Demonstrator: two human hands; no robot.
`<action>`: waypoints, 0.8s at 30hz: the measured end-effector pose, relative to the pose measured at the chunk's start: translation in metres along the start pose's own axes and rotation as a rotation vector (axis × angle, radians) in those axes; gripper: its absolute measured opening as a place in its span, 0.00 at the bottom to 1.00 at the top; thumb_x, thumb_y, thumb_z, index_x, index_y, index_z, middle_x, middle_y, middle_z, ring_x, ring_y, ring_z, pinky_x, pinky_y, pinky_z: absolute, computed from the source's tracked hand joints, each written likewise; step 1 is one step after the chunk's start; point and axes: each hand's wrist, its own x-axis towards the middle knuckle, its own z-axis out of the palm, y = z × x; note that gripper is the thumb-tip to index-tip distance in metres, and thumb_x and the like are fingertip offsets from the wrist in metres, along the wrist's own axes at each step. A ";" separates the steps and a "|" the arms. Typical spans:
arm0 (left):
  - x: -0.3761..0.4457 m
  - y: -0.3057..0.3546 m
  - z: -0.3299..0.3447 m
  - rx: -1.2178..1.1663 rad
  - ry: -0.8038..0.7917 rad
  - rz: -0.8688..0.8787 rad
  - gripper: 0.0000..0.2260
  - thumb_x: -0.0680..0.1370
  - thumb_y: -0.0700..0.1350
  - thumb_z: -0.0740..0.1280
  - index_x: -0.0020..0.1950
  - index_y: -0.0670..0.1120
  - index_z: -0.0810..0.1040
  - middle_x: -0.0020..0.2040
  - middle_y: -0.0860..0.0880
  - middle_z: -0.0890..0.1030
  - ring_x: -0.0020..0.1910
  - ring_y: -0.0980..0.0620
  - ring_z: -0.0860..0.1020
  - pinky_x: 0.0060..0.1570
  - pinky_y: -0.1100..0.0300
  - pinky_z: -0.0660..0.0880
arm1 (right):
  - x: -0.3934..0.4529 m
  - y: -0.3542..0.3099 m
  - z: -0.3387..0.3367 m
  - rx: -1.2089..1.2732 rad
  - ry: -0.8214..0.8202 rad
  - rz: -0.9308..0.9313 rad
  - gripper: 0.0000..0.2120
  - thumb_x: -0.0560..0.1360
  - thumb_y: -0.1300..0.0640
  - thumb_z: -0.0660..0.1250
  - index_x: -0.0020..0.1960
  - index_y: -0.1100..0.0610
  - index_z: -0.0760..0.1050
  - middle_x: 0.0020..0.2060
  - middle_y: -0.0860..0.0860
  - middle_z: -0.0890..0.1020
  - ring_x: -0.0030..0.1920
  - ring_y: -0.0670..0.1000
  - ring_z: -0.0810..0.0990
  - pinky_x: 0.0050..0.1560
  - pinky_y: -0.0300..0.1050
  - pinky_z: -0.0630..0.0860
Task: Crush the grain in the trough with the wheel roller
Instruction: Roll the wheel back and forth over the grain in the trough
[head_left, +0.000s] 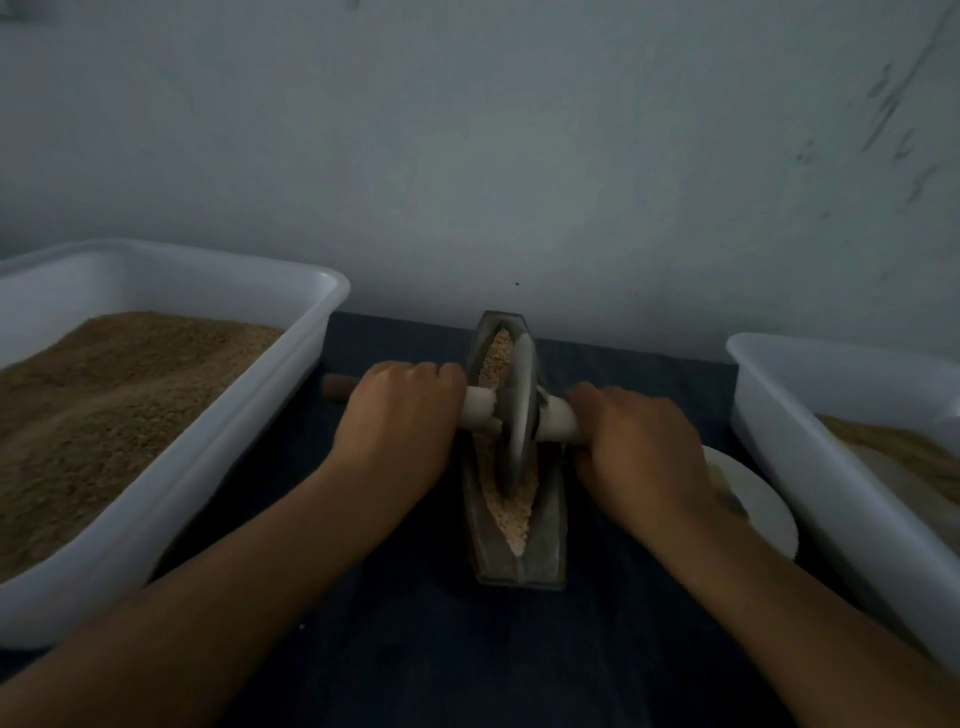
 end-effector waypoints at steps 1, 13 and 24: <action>-0.006 0.000 -0.003 -0.014 0.002 0.003 0.13 0.74 0.50 0.72 0.54 0.51 0.71 0.50 0.51 0.79 0.47 0.52 0.78 0.45 0.58 0.66 | -0.004 -0.002 -0.005 0.018 0.004 -0.008 0.11 0.65 0.61 0.75 0.39 0.55 0.73 0.30 0.50 0.75 0.28 0.53 0.72 0.32 0.42 0.58; -0.010 -0.006 0.004 -0.061 0.004 0.020 0.16 0.72 0.50 0.73 0.53 0.53 0.68 0.49 0.53 0.78 0.46 0.54 0.77 0.47 0.58 0.70 | 0.004 0.001 0.002 -0.006 0.002 -0.034 0.11 0.65 0.60 0.76 0.39 0.54 0.73 0.30 0.50 0.75 0.29 0.53 0.72 0.32 0.43 0.58; 0.069 -0.020 0.027 -0.026 -0.146 -0.071 0.13 0.76 0.47 0.69 0.57 0.48 0.72 0.53 0.47 0.80 0.50 0.46 0.79 0.45 0.53 0.75 | 0.080 0.024 0.043 -0.081 -0.109 0.013 0.09 0.70 0.50 0.70 0.49 0.49 0.77 0.43 0.50 0.81 0.42 0.55 0.80 0.31 0.43 0.59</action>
